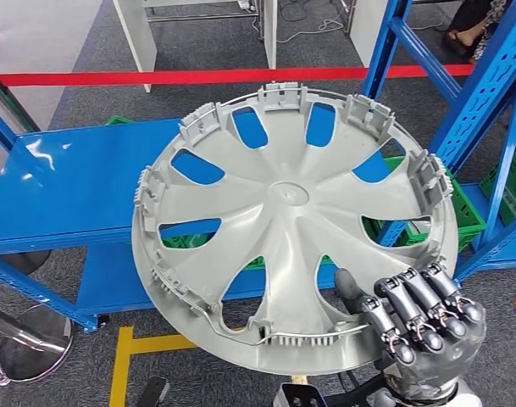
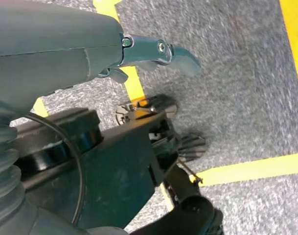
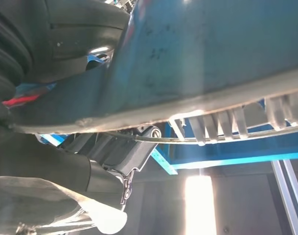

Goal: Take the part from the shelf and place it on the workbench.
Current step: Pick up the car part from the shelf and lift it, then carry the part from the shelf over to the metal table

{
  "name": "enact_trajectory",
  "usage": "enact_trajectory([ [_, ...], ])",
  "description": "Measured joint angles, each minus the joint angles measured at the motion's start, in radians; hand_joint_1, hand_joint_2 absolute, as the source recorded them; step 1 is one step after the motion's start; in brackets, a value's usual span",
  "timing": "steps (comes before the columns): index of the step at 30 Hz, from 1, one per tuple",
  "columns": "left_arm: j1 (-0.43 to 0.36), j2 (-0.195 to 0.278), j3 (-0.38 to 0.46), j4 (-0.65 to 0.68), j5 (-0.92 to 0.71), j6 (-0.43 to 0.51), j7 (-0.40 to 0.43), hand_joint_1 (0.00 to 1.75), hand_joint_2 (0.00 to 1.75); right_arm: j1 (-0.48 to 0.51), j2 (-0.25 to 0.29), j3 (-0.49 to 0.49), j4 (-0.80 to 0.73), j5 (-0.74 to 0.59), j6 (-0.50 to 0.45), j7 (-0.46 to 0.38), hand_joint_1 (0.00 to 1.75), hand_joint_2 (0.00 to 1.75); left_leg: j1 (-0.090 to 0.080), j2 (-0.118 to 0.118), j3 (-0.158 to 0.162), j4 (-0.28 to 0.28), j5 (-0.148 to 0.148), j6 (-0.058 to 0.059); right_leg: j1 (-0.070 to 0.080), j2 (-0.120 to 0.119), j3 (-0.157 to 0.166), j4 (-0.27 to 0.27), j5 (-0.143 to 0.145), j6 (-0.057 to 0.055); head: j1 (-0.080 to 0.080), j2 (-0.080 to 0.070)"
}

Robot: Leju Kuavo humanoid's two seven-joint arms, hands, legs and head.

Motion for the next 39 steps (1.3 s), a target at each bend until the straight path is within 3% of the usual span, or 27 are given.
enact_trajectory([
  [2, 0.002, 0.004, 0.009, 0.0, 0.005, 0.001, 0.007, 0.0, 1.75, 0.005, 0.0, -0.002, -0.004, 0.0, 0.0, 0.003, 1.75, 1.75, -0.002, 0.001, -0.005, -0.012, 0.015, 0.002, -0.003, -0.001, -0.006, -0.002, 0.012, 0.013, -0.001, 0.0],
  [3, 0.003, 0.006, 0.012, 0.0, 0.008, 0.001, 0.01, 0.0, 1.75, 0.009, 0.0, -0.004, -0.007, 0.0, 0.0, 0.005, 1.75, 1.75, 0.0, 0.001, -0.01, -0.018, 0.026, 0.007, -0.003, 0.001, -0.011, 0.002, 0.005, 0.018, 0.0, 0.0],
  [5, 0.004, 0.011, 0.018, 0.0, 0.012, 0.002, 0.014, 0.0, 1.75, 0.016, -0.001, -0.007, -0.013, 0.0, 0.0, 0.008, 1.75, 1.75, 0.006, 0.004, -0.028, -0.03, 0.053, 0.015, -0.004, 0.01, -0.036, 0.053, -0.058, 0.028, 0.003, 0.0],
  [7, 0.003, 0.014, 0.025, 0.0, 0.014, 0.002, 0.015, 0.0, 1.75, 0.02, -0.002, -0.009, -0.016, 0.0, 0.0, 0.008, 1.75, 1.75, 0.006, 0.006, -0.056, -0.027, 0.072, 0.019, -0.007, 0.015, -0.07, 0.172, -0.149, 0.036, 0.005, 0.0],
  [8, 0.004, 0.015, 0.028, 0.0, 0.014, 0.002, 0.015, 0.0, 1.75, 0.023, -0.002, -0.011, -0.016, 0.0, 0.0, 0.008, 1.75, 1.75, 0.006, 0.006, -0.071, -0.024, 0.082, 0.018, -0.008, 0.016, -0.079, 0.229, -0.172, 0.04, 0.006, 0.0],
  [9, 0.004, 0.015, 0.03, 0.0, 0.014, 0.001, 0.015, 0.0, 1.75, 0.026, -0.002, -0.012, -0.016, 0.0, 0.0, 0.008, 1.75, 1.75, 0.007, 0.007, -0.086, -0.02, 0.091, 0.017, -0.009, 0.016, -0.077, 0.263, -0.174, 0.044, 0.006, 0.0],
  [10, 0.004, 0.016, 0.032, 0.0, 0.014, 0.001, 0.015, 0.0, 1.75, 0.028, -0.003, -0.014, -0.016, 0.0, 0.0, 0.008, 1.75, 1.75, 0.008, 0.007, -0.101, -0.015, 0.098, 0.014, -0.011, 0.016, -0.058, 0.261, -0.154, 0.047, 0.006, 0.0],
  [11, 0.004, 0.016, 0.034, 0.0, 0.014, 0.001, 0.015, 0.0, 1.75, 0.029, -0.003, -0.016, -0.017, 0.0, 0.0, 0.009, 1.75, 1.75, 0.01, 0.007, -0.116, -0.008, 0.105, 0.01, -0.013, 0.016, -0.022, 0.223, -0.124, 0.051, 0.006, 0.0],
  [12, 0.004, 0.016, 0.035, 0.0, 0.016, 0.001, 0.015, 0.0, 1.75, 0.03, -0.003, -0.017, -0.017, 0.0, 0.0, 0.009, 1.75, 1.75, 0.012, 0.006, -0.13, 0.002, 0.11, 0.005, -0.017, 0.016, 0.026, 0.158, -0.104, 0.055, 0.006, 0.0],
  [14, 0.004, 0.019, 0.037, 0.0, 0.023, 0.001, 0.015, 0.0, 1.75, 0.031, -0.003, -0.019, -0.02, 0.0, 0.0, 0.01, 1.75, 1.75, 0.012, 0.004, -0.154, 0.023, 0.12, -0.008, -0.017, 0.021, 0.114, 0.029, -0.103, 0.053, 0.008, 0.0],
  [16, 0.006, 0.024, 0.04, 0.0, 0.035, 0.002, 0.015, 0.0, 1.75, 0.034, -0.003, -0.02, -0.027, 0.0, 0.0, 0.014, 1.75, 1.75, 0.011, 0.003, -0.168, 0.033, 0.135, -0.019, -0.012, 0.025, 0.133, -0.016, -0.116, 0.04, 0.01, 0.0],
  [17, 0.008, 0.026, 0.042, 0.0, 0.04, 0.001, 0.014, 0.0, 1.75, 0.035, -0.003, -0.021, -0.03, 0.0, 0.0, 0.017, 1.75, 1.75, 0.012, 0.003, -0.172, 0.032, 0.143, -0.024, -0.012, 0.024, 0.121, -0.014, -0.112, 0.03, 0.01, 0.0],
  [19, 0.014, 0.032, 0.048, 0.002, 0.048, -0.001, 0.015, 0.0, 1.75, 0.036, -0.004, -0.025, -0.034, 0.0, 0.0, 0.023, 1.75, 1.75, 0.015, 0.003, -0.184, 0.049, 0.118, -0.035, -0.013, 0.019, 0.104, -0.014, -0.095, 0.009, 0.008, 0.0],
  [21, 0.017, 0.036, 0.053, 0.002, 0.05, -0.006, 0.016, 0.0, 1.75, 0.037, -0.004, -0.029, -0.038, 0.0, 0.0, 0.026, 1.75, 1.75, 0.017, 0.003, -0.207, 0.134, 0.023, -0.045, -0.014, 0.015, 0.083, -0.014, -0.072, -0.006, 0.004, 0.0],
  [23, 0.018, 0.037, 0.055, 0.002, 0.05, -0.013, 0.02, 0.0, 1.75, 0.038, -0.004, -0.032, -0.04, 0.0, 0.0, 0.027, 1.75, 1.75, 0.019, 0.003, -0.225, 0.259, -0.061, -0.05, -0.011, 0.011, 0.056, -0.011, -0.051, -0.01, 0.002, 0.0],
  [24, 0.018, 0.037, 0.055, 0.002, 0.05, -0.016, 0.024, 0.0, 1.75, 0.038, -0.004, -0.034, -0.041, 0.0, 0.0, 0.027, 1.75, 1.75, 0.019, 0.003, -0.221, 0.298, -0.071, -0.05, -0.009, 0.01, 0.041, -0.009, -0.041, -0.011, 0.003, 0.0],
  [25, 0.018, 0.037, 0.055, 0.002, 0.049, -0.018, 0.029, 0.0, 1.75, 0.039, -0.004, -0.036, -0.041, 0.0, 0.0, 0.028, 1.75, 1.75, 0.019, 0.003, -0.203, 0.305, -0.059, -0.047, -0.006, 0.009, 0.027, -0.007, -0.032, -0.011, 0.002, 0.0],
  [26, 0.018, 0.037, 0.055, 0.002, 0.047, -0.019, 0.036, 0.0, 1.75, 0.039, -0.004, -0.038, -0.042, 0.0, 0.0, 0.028, 1.75, 1.75, 0.018, 0.003, -0.169, 0.275, -0.034, -0.041, -0.003, 0.008, 0.013, -0.005, -0.022, -0.011, 0.002, 0.0],
  [28, 0.017, 0.038, 0.055, 0.002, 0.043, -0.017, 0.048, 0.0, 1.75, 0.04, -0.003, -0.042, -0.046, 0.0, 0.0, 0.028, 1.75, 1.75, 0.01, 0.004, -0.067, 0.139, 0.001, -0.018, 0.002, 0.008, -0.009, -0.002, -0.005, -0.009, 0.003, 0.0],
  [30, 0.016, 0.039, 0.054, 0.003, 0.039, -0.014, 0.059, 0.0, 1.75, 0.042, -0.003, -0.046, -0.051, 0.0, 0.0, 0.027, 1.75, 1.75, 0.001, 0.004, 0.009, 0.014, -0.005, -0.002, 0.003, 0.006, -0.019, -0.003, 0.013, -0.001, 0.005, 0.0],
  [31, 0.016, 0.04, 0.054, 0.003, 0.037, -0.013, 0.062, 0.0, 1.75, 0.043, -0.003, -0.047, -0.053, 0.0, 0.0, 0.026, 1.75, 1.75, -0.003, 0.004, 0.021, -0.014, -0.01, 0.002, 0.001, 0.005, -0.022, -0.006, 0.023, 0.005, 0.005, 0.0],
  [33, 0.019, 0.038, 0.054, 0.003, 0.036, -0.012, 0.066, 0.0, 1.75, 0.044, -0.003, -0.05, -0.056, 0.0, 0.0, 0.025, 1.75, 1.75, -0.004, 0.005, 0.012, -0.029, 0.009, 0.006, -0.003, 0.004, -0.027, -0.011, 0.036, 0.016, 0.004, 0.0],
  [34, 0.019, 0.037, 0.054, 0.003, 0.036, -0.012, 0.068, 0.0, 1.75, 0.045, -0.003, -0.05, -0.057, 0.0, 0.0, 0.025, 1.75, 1.75, -0.002, 0.007, 0.004, -0.035, 0.021, 0.012, -0.003, 0.007, -0.034, -0.003, 0.022, 0.021, 0.004, 0.0],
  [35, 0.019, 0.036, 0.054, 0.003, 0.035, -0.012, 0.07, 0.0, 1.75, 0.046, -0.004, -0.051, -0.058, 0.0, 0.0, 0.025, 1.75, 1.75, 0.0, 0.009, -0.007, -0.039, 0.035, 0.016, -0.003, 0.01, -0.045, 0.022, -0.013, 0.025, 0.005, 0.0],
  [37, 0.018, 0.036, 0.053, 0.003, 0.032, -0.012, 0.079, 0.0, 1.75, 0.048, -0.004, -0.052, -0.058, 0.0, 0.0, 0.024, 1.75, 1.75, 0.002, 0.01, -0.036, -0.037, 0.058, 0.023, -0.005, 0.016, -0.076, 0.131, -0.116, 0.032, 0.008, 0.0],
  [38, 0.018, 0.035, 0.053, 0.003, 0.03, -0.013, 0.084, 0.0, 1.75, 0.048, -0.004, -0.053, -0.058, 0.0, 0.0, 0.022, 1.75, 1.75, 0.002, 0.011, -0.053, -0.032, 0.069, 0.023, -0.006, 0.016, -0.088, 0.198, -0.155, 0.036, 0.009, 0.0],
  [39, 0.018, 0.034, 0.052, 0.003, 0.027, -0.014, 0.089, 0.0, 1.75, 0.049, -0.004, -0.055, -0.058, 0.0, 0.0, 0.021, 1.75, 1.75, 0.002, 0.011, -0.072, -0.027, 0.079, 0.022, -0.006, 0.016, -0.092, 0.25, -0.168, 0.038, 0.009, 0.0],
])
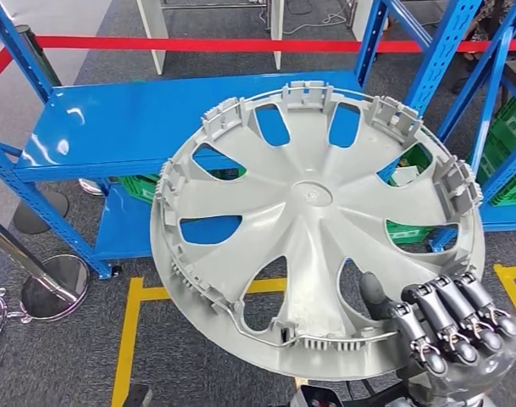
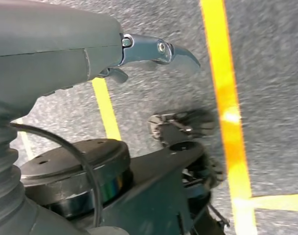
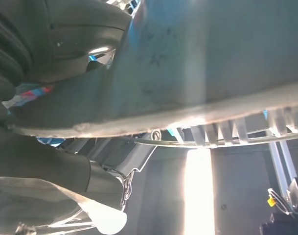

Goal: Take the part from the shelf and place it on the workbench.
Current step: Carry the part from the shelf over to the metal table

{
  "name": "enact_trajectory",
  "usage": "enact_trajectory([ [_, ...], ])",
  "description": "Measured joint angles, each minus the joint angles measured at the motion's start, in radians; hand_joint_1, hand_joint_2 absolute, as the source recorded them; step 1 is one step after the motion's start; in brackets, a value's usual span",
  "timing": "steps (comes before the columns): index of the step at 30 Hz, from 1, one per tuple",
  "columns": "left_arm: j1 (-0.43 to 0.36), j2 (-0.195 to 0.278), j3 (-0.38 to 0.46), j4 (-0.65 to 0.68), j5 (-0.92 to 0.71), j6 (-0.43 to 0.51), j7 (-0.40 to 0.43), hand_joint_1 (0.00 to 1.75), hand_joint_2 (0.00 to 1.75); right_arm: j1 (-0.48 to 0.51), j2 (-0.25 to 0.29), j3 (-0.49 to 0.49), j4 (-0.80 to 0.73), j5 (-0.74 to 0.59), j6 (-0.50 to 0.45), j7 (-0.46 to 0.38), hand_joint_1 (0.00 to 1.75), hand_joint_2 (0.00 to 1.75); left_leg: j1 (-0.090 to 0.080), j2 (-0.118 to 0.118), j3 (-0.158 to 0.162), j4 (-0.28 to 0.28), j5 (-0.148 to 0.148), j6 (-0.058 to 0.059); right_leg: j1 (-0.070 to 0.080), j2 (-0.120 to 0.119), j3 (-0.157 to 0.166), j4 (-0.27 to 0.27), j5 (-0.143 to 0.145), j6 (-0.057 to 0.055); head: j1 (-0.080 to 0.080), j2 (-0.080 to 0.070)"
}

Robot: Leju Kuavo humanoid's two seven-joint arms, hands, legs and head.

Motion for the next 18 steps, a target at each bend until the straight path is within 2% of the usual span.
enact_trajectory([
  [1, 0.0, 0.0, -0.001, 0.0, -0.003, -0.001, 0.005, 0.0, 1.75, 0.001, 0.0, -0.001, 0.0, 0.0, 0.0, -0.001, 1.75, 1.75, 0.0, 0.001, -0.019, 0.006, 0.01, -0.002, 0.0, 0.0, 0.008, 0.026, 0.011, 0.002, 0.0, 0.0],
  [2, 0.0, 0.0, -0.003, 0.0, -0.007, -0.002, 0.01, 0.0, 1.75, 0.001, 0.0, -0.003, 0.0, 0.0, 0.0, -0.002, 1.75, 1.75, 0.001, 0.001, -0.037, 0.012, 0.019, -0.004, -0.001, 0.0, 0.034, 0.015, 0.039, 0.004, 0.0, 0.0],
  [3, 0.0, 0.0, -0.006, 0.0, -0.012, -0.002, 0.015, 0.0, 1.75, 0.001, 0.0, -0.004, 0.0, 0.0, 0.0, -0.002, 1.75, 1.75, 0.002, 0.001, -0.054, 0.021, 0.027, -0.008, -0.002, 0.0, 0.078, -0.03, 0.068, 0.005, 0.0, 0.0],
  [4, 0.0, 0.0, -0.01, 0.0, -0.017, -0.001, 0.021, 0.0, 1.75, 0.0, 0.0, -0.005, 0.0, 0.0, 0.0, -0.002, 1.75, 1.75, 0.002, 0.001, -0.069, 0.03, 0.033, -0.012, -0.003, 0.001, 0.132, -0.1, 0.08, 0.006, 0.001, 0.0],
  [5, 0.001, 0.0, -0.016, 0.0, -0.022, 0.0, 0.027, 0.0, 1.75, 0.0, 0.0, -0.007, -0.001, 0.0, 0.0, -0.003, 1.75, 1.75, 0.001, 0.001, -0.081, 0.039, 0.039, -0.017, -0.003, 0.002, 0.188, -0.178, 0.076, 0.005, 0.001, 0.0],
  [6, 0.001, 0.001, -0.02, 0.0, -0.026, 0.0, 0.032, 0.0, 1.75, 0.001, 0.0, -0.007, -0.003, 0.0, 0.0, -0.004, 1.75, 1.75, 0.0, 0.0, -0.091, 0.047, 0.047, -0.022, -0.002, 0.003, 0.225, -0.236, 0.063, 0.002, 0.002, 0.0],
  [7, 0.001, 0.002, -0.024, 0.0, -0.028, 0.001, 0.037, 0.0, 1.75, 0.001, 0.0, -0.008, -0.004, 0.0, 0.0, -0.005, 1.75, 1.75, -0.001, 0.0, -0.098, 0.052, 0.055, -0.026, 0.0, 0.005, 0.243, -0.271, 0.049, -0.002, 0.003, 0.0],
  [9, 0.004, 0.006, -0.028, 0.002, -0.03, 0.001, 0.043, 0.0, 1.75, 0.002, 0.0, -0.011, -0.006, 0.0, 0.0, -0.006, 1.75, 1.75, 0.0, -0.001, -0.108, 0.054, 0.069, -0.033, 0.001, 0.003, 0.233, -0.282, 0.053, -0.016, 0.005, 0.0],
  [10, 0.005, 0.007, -0.031, 0.003, -0.03, 0.001, 0.045, 0.0, 1.75, 0.003, 0.0, -0.013, -0.006, 0.0, 0.0, -0.007, 1.75, 1.75, 0.001, -0.002, -0.115, 0.061, 0.058, -0.039, 0.0, 0.0, 0.223, -0.281, 0.061, -0.024, 0.005, 0.0],
  [11, 0.007, 0.008, -0.033, 0.004, -0.03, 0.001, 0.046, 0.0, 1.75, 0.003, 0.0, -0.015, -0.007, 0.0, 0.0, -0.008, 1.75, 1.75, 0.002, -0.003, -0.123, 0.082, 0.028, -0.045, -0.002, -0.002, 0.213, -0.281, 0.071, -0.032, 0.003, 0.0],
  [12, 0.008, 0.009, -0.036, 0.005, -0.029, 0.001, 0.046, 0.0, 1.75, 0.004, 0.0, -0.017, -0.008, 0.0, 0.0, -0.009, 1.75, 1.75, 0.005, -0.004, -0.133, 0.122, -0.019, -0.051, -0.004, -0.004, 0.204, -0.281, 0.082, -0.039, 0.002, 0.0],
  [14, 0.01, 0.008, -0.042, 0.005, -0.029, 0.001, 0.045, 0.0, 1.75, 0.006, 0.0, -0.019, -0.01, 0.0, 0.0, -0.011, 1.75, 1.75, 0.01, -0.004, -0.15, 0.245, -0.118, -0.061, -0.003, -0.007, 0.18, -0.277, 0.102, -0.046, -0.002, 0.0],
  [15, 0.009, 0.008, -0.044, 0.005, -0.03, 0.0, 0.043, 0.0, 1.75, 0.008, 0.0, -0.021, -0.011, 0.0, 0.0, -0.012, 1.75, 1.75, 0.011, -0.004, -0.151, 0.3, -0.141, -0.064, -0.003, -0.009, 0.166, -0.275, 0.111, -0.046, -0.002, 0.0],
  [16, 0.009, 0.008, -0.045, 0.005, -0.031, 0.0, 0.04, 0.0, 1.75, 0.009, 0.0, -0.022, -0.011, 0.0, 0.0, -0.013, 1.75, 1.75, 0.012, -0.004, -0.142, 0.33, -0.14, -0.064, -0.002, -0.01, 0.151, -0.271, 0.12, -0.046, -0.002, 0.0],
  [17, 0.009, 0.008, -0.046, 0.005, -0.032, -0.001, 0.035, 0.0, 1.75, 0.01, 0.0, -0.023, -0.012, 0.0, 0.0, -0.014, 1.75, 1.75, 0.012, -0.004, -0.12, 0.328, -0.118, -0.062, -0.001, -0.011, 0.136, -0.266, 0.128, -0.046, -0.002, 0.0],
  [18, 0.009, 0.008, -0.048, 0.005, -0.034, -0.001, 0.029, 0.0, 1.75, 0.012, 0.0, -0.024, -0.013, 0.0, 0.0, -0.016, 1.75, 1.75, 0.012, -0.004, -0.085, 0.293, -0.089, -0.059, 0.0, -0.011, 0.122, -0.262, 0.135, -0.045, -0.003, 0.0],
])
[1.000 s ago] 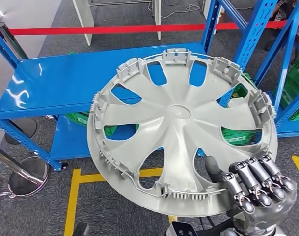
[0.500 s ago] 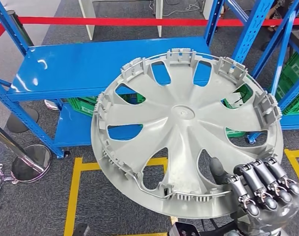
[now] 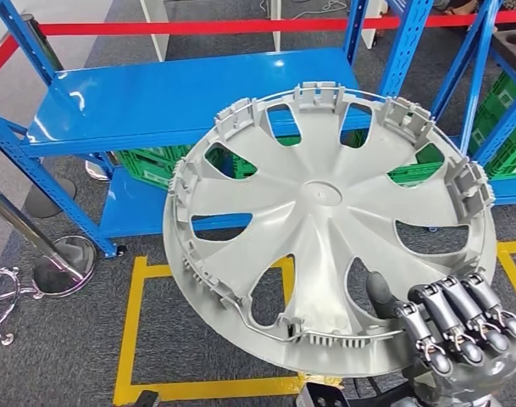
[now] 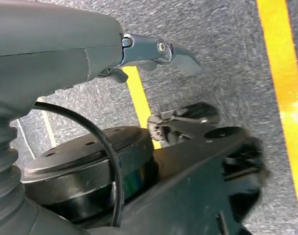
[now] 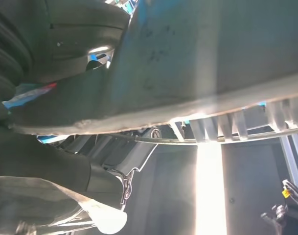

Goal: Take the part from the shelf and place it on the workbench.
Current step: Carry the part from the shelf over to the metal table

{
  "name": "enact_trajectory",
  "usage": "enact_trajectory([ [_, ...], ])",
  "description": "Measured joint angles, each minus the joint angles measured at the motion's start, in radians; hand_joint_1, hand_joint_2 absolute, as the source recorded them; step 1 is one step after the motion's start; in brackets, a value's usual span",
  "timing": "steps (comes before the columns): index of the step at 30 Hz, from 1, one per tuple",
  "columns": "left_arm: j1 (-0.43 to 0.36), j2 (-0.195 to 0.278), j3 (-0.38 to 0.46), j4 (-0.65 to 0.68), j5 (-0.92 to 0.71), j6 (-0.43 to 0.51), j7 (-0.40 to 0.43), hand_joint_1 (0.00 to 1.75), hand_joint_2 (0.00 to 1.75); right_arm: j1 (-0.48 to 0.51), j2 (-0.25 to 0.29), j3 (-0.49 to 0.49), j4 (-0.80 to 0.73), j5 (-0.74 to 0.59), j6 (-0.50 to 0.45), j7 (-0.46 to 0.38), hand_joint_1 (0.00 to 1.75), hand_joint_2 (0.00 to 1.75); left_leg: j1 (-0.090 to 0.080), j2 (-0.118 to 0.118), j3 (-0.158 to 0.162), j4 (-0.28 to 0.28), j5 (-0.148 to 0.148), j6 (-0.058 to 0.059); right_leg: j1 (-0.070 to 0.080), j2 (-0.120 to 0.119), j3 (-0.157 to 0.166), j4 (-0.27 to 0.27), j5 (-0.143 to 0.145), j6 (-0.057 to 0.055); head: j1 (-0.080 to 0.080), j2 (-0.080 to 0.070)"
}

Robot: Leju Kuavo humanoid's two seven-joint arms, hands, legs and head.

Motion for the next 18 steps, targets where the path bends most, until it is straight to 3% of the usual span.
enact_trajectory([
  [1, 0.0, 0.0, -0.002, 0.0, -0.002, 0.0, -0.007, 0.0, 1.75, 0.002, 0.0, -0.001, -0.002, 0.0, 0.0, -0.002, 1.75, 1.75, -0.001, -0.001, 0.048, -0.062, 0.022, 0.006, 0.001, 0.0, -0.012, 0.003, 0.008, 0.002, 0.0, 0.0],
  [3, -0.001, 0.001, -0.007, 0.0, -0.007, 0.002, -0.019, 0.0, 1.75, 0.007, 0.0, -0.004, -0.007, 0.0, 0.0, -0.004, 1.75, 1.75, -0.005, -0.002, 0.14, -0.21, 0.022, 0.02, 0.003, 0.0, -0.028, 0.006, 0.025, 0.009, 0.0, 0.0],
  [5, -0.002, 0.0, -0.013, 0.0, -0.01, 0.004, -0.023, 0.0, 1.75, 0.008, 0.0, -0.007, -0.011, 0.0, 0.0, -0.005, 1.75, 1.75, -0.011, -0.003, 0.173, -0.284, 0.009, 0.027, 0.002, -0.001, -0.04, 0.003, 0.046, 0.023, 0.0, 0.0],
  [7, -0.001, -0.002, -0.018, 0.0, -0.01, 0.005, -0.023, 0.0, 1.75, 0.009, 0.0, -0.009, -0.013, 0.0, 0.0, -0.006, 1.75, 1.75, -0.01, 0.0, 0.163, -0.295, 0.024, 0.037, 0.0, 0.001, -0.052, 0.003, 0.047, 0.036, 0.001, 0.0],
  [8, -0.001, -0.002, -0.02, 0.0, -0.01, 0.005, -0.023, 0.0, 1.75, 0.01, 0.0, -0.01, -0.014, 0.0, 0.0, -0.006, 1.75, 1.75, -0.008, 0.002, 0.155, -0.297, 0.035, 0.044, 0.0, 0.003, -0.061, 0.019, 0.024, 0.041, 0.003, 0.0],
  [9, -0.001, -0.003, -0.022, 0.0, -0.01, 0.006, -0.024, 0.0, 1.75, 0.011, 0.0, -0.011, -0.014, 0.0, 0.0, -0.006, 1.75, 1.75, -0.007, 0.004, 0.145, -0.298, 0.045, 0.052, 0.0, 0.006, -0.075, 0.056, -0.015, 0.045, 0.005, 0.0],
  [11, -0.002, -0.003, -0.023, 0.0, -0.014, 0.008, -0.027, 0.0, 1.75, 0.012, 0.0, -0.012, -0.014, 0.0, 0.0, -0.007, 1.75, 1.75, -0.009, 0.007, 0.117, -0.285, 0.059, 0.061, -0.001, 0.01, -0.11, 0.182, -0.105, 0.051, 0.01, 0.0],
  [12, -0.003, -0.004, -0.024, 0.0, -0.017, 0.01, -0.031, 0.0, 1.75, 0.012, 0.0, -0.012, -0.014, 0.0, 0.0, -0.007, 1.75, 1.75, -0.011, 0.008, 0.101, -0.277, 0.064, 0.063, -0.001, 0.011, -0.122, 0.245, -0.131, 0.053, 0.01, 0.0],
  [13, -0.004, -0.005, -0.026, 0.0, -0.023, 0.015, -0.035, 0.0, 1.75, 0.013, 0.0, -0.012, -0.014, 0.0, 0.0, -0.008, 1.75, 1.75, -0.012, 0.009, 0.085, -0.268, 0.069, 0.063, -0.001, 0.011, -0.124, 0.284, -0.134, 0.055, 0.01, 0.0],
  [14, -0.005, -0.006, -0.028, 0.0, -0.028, 0.02, -0.038, 0.0, 1.75, 0.014, 0.0, -0.012, -0.014, 0.0, 0.0, -0.008, 1.75, 1.75, -0.013, 0.009, 0.069, -0.261, 0.074, 0.062, -0.001, 0.011, -0.11, 0.289, -0.115, 0.056, 0.01, 0.0],
  [15, -0.007, -0.008, -0.032, 0.0, -0.034, 0.026, -0.04, 0.0, 1.75, 0.016, 0.0, -0.012, -0.014, 0.0, 0.0, -0.008, 1.75, 1.75, -0.013, 0.009, 0.054, -0.254, 0.08, 0.061, -0.001, 0.011, -0.08, 0.261, -0.083, 0.055, 0.01, 0.0],
  [16, -0.008, -0.009, -0.035, 0.0, -0.037, 0.031, -0.041, 0.0, 1.75, 0.017, 0.0, -0.012, -0.014, 0.0, 0.0, -0.007, 1.75, 1.75, -0.013, 0.009, 0.042, -0.248, 0.085, 0.058, -0.001, 0.011, -0.036, 0.205, -0.056, 0.053, 0.011, 0.0],
  [18, -0.011, -0.012, -0.043, 0.0, -0.039, 0.036, -0.04, 0.0, 1.75, 0.018, 0.0, -0.012, -0.015, 0.0, 0.0, -0.007, 1.75, 1.75, -0.016, 0.009, 0.023, -0.235, 0.095, 0.05, 0.001, 0.011, 0.057, 0.072, -0.051, 0.047, 0.011, 0.0],
])
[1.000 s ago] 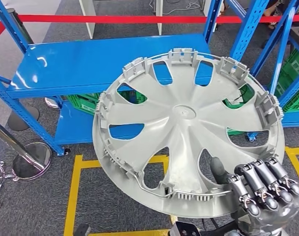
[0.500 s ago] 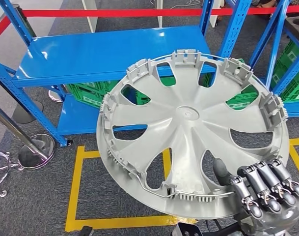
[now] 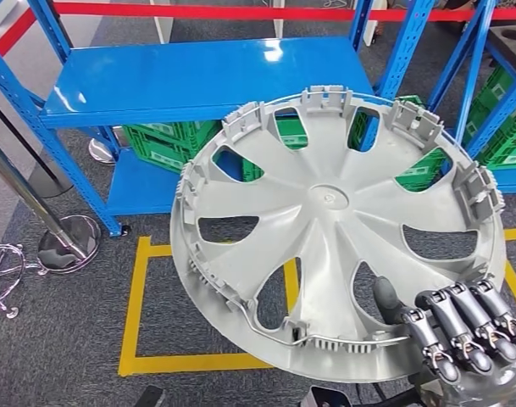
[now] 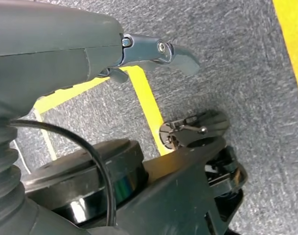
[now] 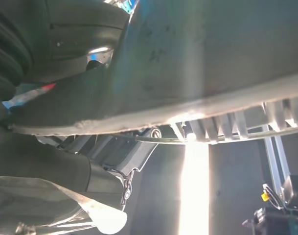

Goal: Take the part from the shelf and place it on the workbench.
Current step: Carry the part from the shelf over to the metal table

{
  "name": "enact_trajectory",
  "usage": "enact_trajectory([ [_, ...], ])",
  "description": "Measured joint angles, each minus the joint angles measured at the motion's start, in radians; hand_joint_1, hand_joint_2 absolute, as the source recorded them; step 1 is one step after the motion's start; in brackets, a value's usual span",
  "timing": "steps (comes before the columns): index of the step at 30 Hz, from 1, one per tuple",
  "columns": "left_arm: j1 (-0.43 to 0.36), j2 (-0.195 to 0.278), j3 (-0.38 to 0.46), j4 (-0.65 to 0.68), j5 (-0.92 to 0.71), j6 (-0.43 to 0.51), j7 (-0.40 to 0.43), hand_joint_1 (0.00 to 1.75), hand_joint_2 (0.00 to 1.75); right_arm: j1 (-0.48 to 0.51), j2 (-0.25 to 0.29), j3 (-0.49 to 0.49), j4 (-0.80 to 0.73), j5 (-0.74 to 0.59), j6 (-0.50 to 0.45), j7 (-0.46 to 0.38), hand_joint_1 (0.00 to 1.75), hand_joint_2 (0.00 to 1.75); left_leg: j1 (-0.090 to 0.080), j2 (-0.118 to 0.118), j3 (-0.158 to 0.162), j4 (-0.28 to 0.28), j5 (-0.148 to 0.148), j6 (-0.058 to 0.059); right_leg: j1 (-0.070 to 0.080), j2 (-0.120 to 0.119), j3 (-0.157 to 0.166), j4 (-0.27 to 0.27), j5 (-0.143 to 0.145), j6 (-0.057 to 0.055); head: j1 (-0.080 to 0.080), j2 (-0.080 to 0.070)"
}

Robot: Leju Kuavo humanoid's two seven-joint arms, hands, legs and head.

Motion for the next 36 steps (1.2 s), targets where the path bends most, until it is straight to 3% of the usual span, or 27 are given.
enact_trajectory([
  [2, -0.004, -0.003, -0.004, 0.0, 0.002, 0.005, 0.002, 0.0, 1.75, 0.001, 0.0, 0.0, -0.001, 0.0, 0.0, -0.001, 1.75, 1.75, -0.002, 0.0, -0.011, 0.006, 0.013, -0.009, 0.003, 0.001, 0.041, -0.07, -0.023, -0.007, 0.0, 0.0],
  [4, -0.007, -0.004, -0.005, 0.0, 0.004, 0.013, 0.004, 0.0, 1.75, 0.004, 0.0, -0.001, -0.002, 0.0, 0.0, -0.002, 1.75, 1.75, -0.001, -0.002, -0.019, 0.01, 0.019, -0.019, 0.0, 0.0, 0.032, -0.081, -0.018, -0.02, 0.0, 0.0],
  [6, -0.008, -0.005, -0.006, 0.0, 0.005, 0.025, 0.004, 0.0, 1.75, 0.005, 0.0, -0.003, -0.002, 0.0, 0.0, -0.005, 1.75, 1.75, 0.002, -0.005, -0.035, 0.052, -0.026, -0.032, -0.005, -0.003, 0.019, -0.086, -0.004, -0.037, -0.002, 0.0],
  [9, -0.011, -0.009, -0.007, 0.0, 0.005, 0.044, -0.005, 0.0, 1.75, 0.007, 0.001, -0.005, -0.003, 0.0, 0.0, -0.011, 1.75, 1.75, 0.015, -0.006, -0.084, 0.226, -0.14, -0.05, -0.006, -0.005, 0.001, -0.084, 0.017, -0.045, -0.004, 0.0],
  [10, -0.013, -0.01, -0.007, 0.0, 0.005, 0.049, -0.009, 0.0, 1.75, 0.008, 0.001, -0.006, -0.003, 0.0, 0.0, -0.013, 1.75, 1.75, 0.018, -0.006, -0.087, 0.265, -0.152, -0.054, -0.006, -0.006, -0.007, -0.083, 0.023, -0.044, -0.004, 0.0],
  [11, -0.015, -0.012, -0.007, 0.0, 0.005, 0.052, -0.012, 0.0, 1.75, 0.01, 0.001, -0.007, -0.003, 0.0, 0.0, -0.015, 1.75, 1.75, 0.022, -0.006, -0.076, 0.269, -0.144, -0.056, -0.006, -0.005, -0.015, -0.082, 0.028, -0.042, -0.004, 0.0],
  [12, -0.017, -0.013, -0.008, 0.0, 0.005, 0.053, -0.015, 0.0, 1.75, 0.011, 0.001, -0.008, -0.003, 0.0, 0.0, -0.017, 1.75, 1.75, 0.024, -0.006, -0.046, 0.234, -0.12, -0.057, -0.007, -0.005, -0.02, -0.08, 0.032, -0.04, -0.004, 0.0],
  [14, -0.021, -0.016, -0.009, 0.0, 0.004, 0.052, -0.016, 0.0, 1.75, 0.012, 0.001, -0.011, -0.004, 0.0, 0.0, -0.019, 1.75, 1.75, 0.026, -0.006, 0.041, 0.098, -0.07, -0.053, -0.007, -0.005, -0.028, -0.076, 0.038, -0.034, -0.005, 0.0],
  [16, -0.025, -0.02, -0.01, 0.0, 0.004, 0.049, -0.016, 0.0, 1.75, 0.013, 0.001, -0.013, -0.006, 0.0, 0.0, -0.021, 1.75, 1.75, 0.023, -0.008, 0.093, 0.003, -0.053, -0.046, -0.006, -0.004, -0.035, -0.074, 0.045, -0.024, -0.004, 0.0],
  [18, -0.027, -0.023, -0.011, 0.0, 0.004, 0.049, -0.016, 0.0, 1.75, 0.013, 0.001, -0.014, -0.009, 0.0, 0.0, -0.023, 1.75, 1.75, 0.019, -0.009, 0.093, -0.016, -0.055, -0.036, -0.006, -0.004, -0.041, -0.074, 0.053, -0.01, -0.003, 0.0],
  [20, -0.03, -0.026, -0.011, 0.0, 0.004, 0.052, -0.023, 0.0, 1.75, 0.014, 0.001, -0.014, -0.011, 0.0, 0.0, -0.025, 1.75, 1.75, 0.021, -0.007, 0.088, -0.023, -0.047, -0.021, -0.008, -0.003, -0.053, -0.062, 0.042, 0.0, -0.003, 0.0],
  [22, -0.034, -0.029, -0.011, -0.001, 0.004, 0.054, -0.036, 0.0, 1.75, 0.016, 0.001, -0.014, -0.013, 0.0, 0.0, -0.026, 1.75, 1.75, 0.021, -0.006, 0.08, -0.03, -0.035, -0.006, -0.009, -0.001, -0.092, 0.018, -0.012, 0.004, -0.001, 0.0],
  [24, -0.038, -0.033, -0.011, -0.003, 0.004, 0.054, -0.046, 0.0, 1.75, 0.018, 0.001, -0.014, -0.013, 0.0, 0.0, -0.027, 1.75, 1.75, 0.016, -0.005, 0.069, -0.029, -0.027, 0.002, -0.009, 0.0, -0.148, 0.154, -0.079, 0.006, 0.0, 0.0],
  [25, -0.038, -0.035, -0.011, -0.003, 0.004, 0.054, -0.048, 0.0, 1.75, 0.02, 0.001, -0.014, -0.013, 0.0, 0.0, -0.028, 1.75, 1.75, 0.013, -0.004, 0.064, -0.029, -0.024, 0.004, -0.008, 0.0, -0.165, 0.201, -0.094, 0.006, 0.0, 0.0],
  [26, -0.038, -0.036, -0.011, -0.003, 0.004, 0.054, -0.049, 0.0, 1.75, 0.022, 0.001, -0.014, -0.013, 0.0, 0.0, -0.028, 1.75, 1.75, 0.01, -0.004, 0.061, -0.028, -0.022, 0.004, -0.008, 0.0, -0.165, 0.21, -0.089, 0.005, 0.0, 0.0],
  [27, -0.038, -0.037, -0.011, -0.004, 0.004, 0.054, -0.049, 0.0, 1.75, 0.023, 0.001, -0.014, -0.013, 0.0, 0.0, -0.028, 1.75, 1.75, 0.008, -0.004, 0.06, -0.028, -0.02, 0.004, -0.008, 0.0, -0.143, 0.178, -0.066, 0.002, 0.0, 0.0],
  [29, -0.039, -0.039, -0.011, -0.004, 0.004, 0.054, -0.05, 0.0, 1.75, 0.023, 0.001, -0.015, -0.013, 0.0, 0.0, -0.028, 1.75, 1.75, 0.003, -0.005, 0.059, -0.027, -0.017, 0.002, -0.005, 0.0, -0.063, 0.036, -0.004, -0.008, -0.001, 0.0],
  [31, -0.04, -0.04, -0.011, -0.005, 0.004, 0.054, -0.05, 0.0, 1.75, 0.023, 0.001, -0.015, -0.014, 0.0, 0.0, -0.028, 1.75, 1.75, -0.001, -0.005, 0.052, -0.021, -0.014, -0.004, -0.002, 0.0, -0.009, -0.066, 0.022, -0.015, -0.001, 0.0],
  [34, -0.041, -0.04, -0.011, -0.006, 0.004, 0.054, -0.05, 0.0, 1.75, 0.024, 0.001, -0.016, -0.016, 0.0, 0.0, -0.029, 1.75, 1.75, -0.001, -0.005, 0.041, -0.014, -0.009, -0.018, -0.001, 0.001, -0.007, -0.082, 0.027, -0.024, -0.002, 0.0],
  [36, -0.041, -0.04, -0.011, -0.006, 0.004, 0.054, -0.05, 0.0, 1.75, 0.024, 0.002, -0.018, -0.017, 0.0, 0.0, -0.028, 1.75, 1.75, 0.002, -0.007, 0.028, 0.019, -0.037, -0.031, -0.005, -0.001, -0.01, -0.085, 0.034, -0.034, -0.003, 0.0],
])
